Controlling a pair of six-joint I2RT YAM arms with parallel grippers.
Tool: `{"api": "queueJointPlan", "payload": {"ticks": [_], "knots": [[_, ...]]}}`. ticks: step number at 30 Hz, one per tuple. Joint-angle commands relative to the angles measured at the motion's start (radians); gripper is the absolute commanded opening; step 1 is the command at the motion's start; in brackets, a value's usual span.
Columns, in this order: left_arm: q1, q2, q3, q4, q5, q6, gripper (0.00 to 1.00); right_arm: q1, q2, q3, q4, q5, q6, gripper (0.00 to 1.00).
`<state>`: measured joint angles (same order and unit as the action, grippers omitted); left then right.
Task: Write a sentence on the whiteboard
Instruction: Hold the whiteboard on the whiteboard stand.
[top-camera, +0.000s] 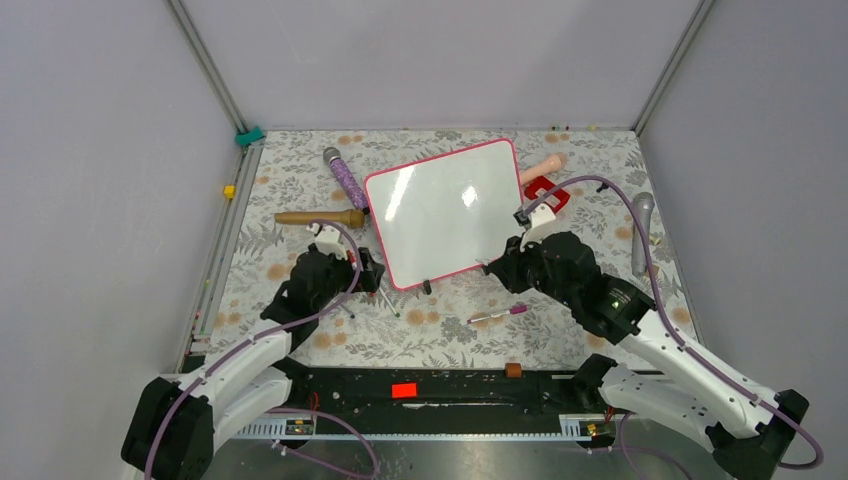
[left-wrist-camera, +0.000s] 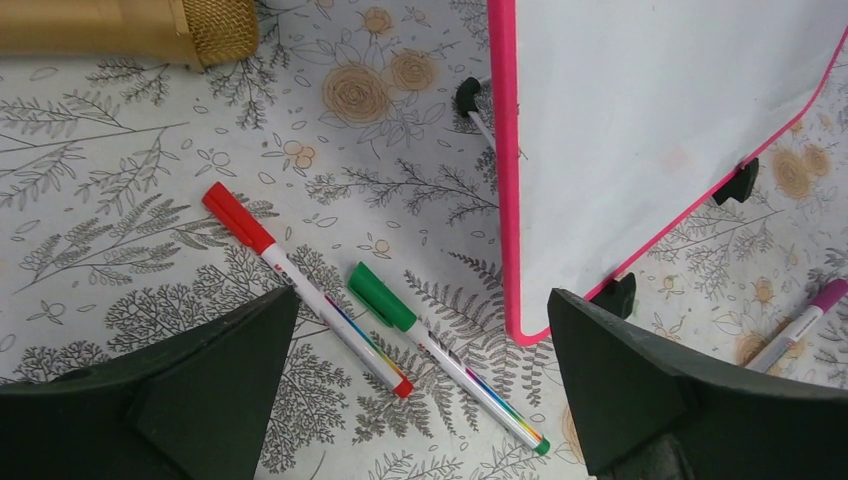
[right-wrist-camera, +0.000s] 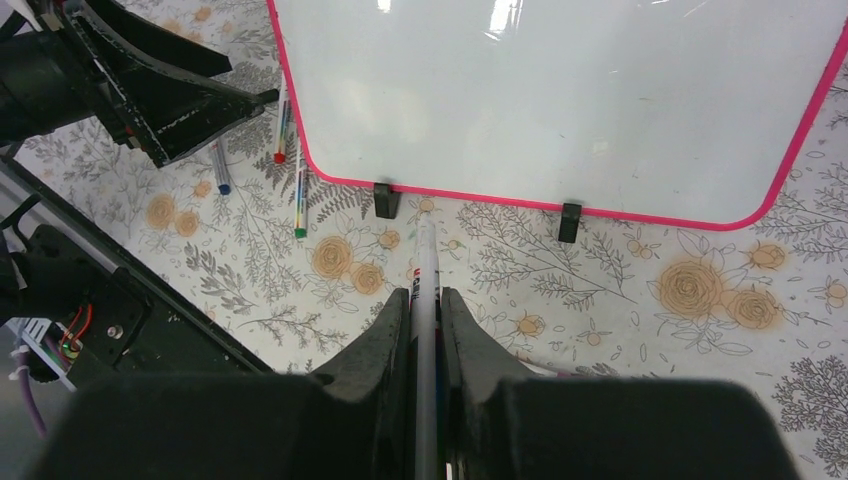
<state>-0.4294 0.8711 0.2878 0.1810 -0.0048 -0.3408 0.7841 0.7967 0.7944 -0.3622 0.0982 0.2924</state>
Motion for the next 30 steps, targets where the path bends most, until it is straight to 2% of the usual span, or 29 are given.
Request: {"api": "queueJointPlan", "payload": {"ticks": [1,5,11,18,21,25,30], "knots": [[0.008,0.000,0.053,0.039,0.095,-0.018,0.99,-0.003,0.019,0.062,0.031,-0.022,-0.011,0.00],[0.010,-0.011,0.037,0.087,0.150,-0.005,0.99,-0.003,0.035,0.079,0.031,-0.013,-0.005,0.00],[0.025,0.089,0.091,0.085,0.195,-0.014,0.99,-0.003,0.083,0.121,0.032,-0.008,-0.006,0.00],[0.045,0.200,0.164,0.082,0.161,-0.020,0.99,-0.002,0.142,0.168,0.040,-0.044,-0.002,0.00],[0.072,0.247,0.187,0.080,0.253,-0.016,0.99,-0.003,0.150,0.175,0.041,-0.048,0.001,0.00],[0.160,0.326,0.182,0.191,0.498,-0.104,0.99,-0.003,0.157,0.175,0.052,-0.057,0.013,0.00],[0.176,0.337,0.185,0.213,0.489,-0.067,0.99,-0.003,0.158,0.179,0.052,-0.075,0.028,0.00]]}}
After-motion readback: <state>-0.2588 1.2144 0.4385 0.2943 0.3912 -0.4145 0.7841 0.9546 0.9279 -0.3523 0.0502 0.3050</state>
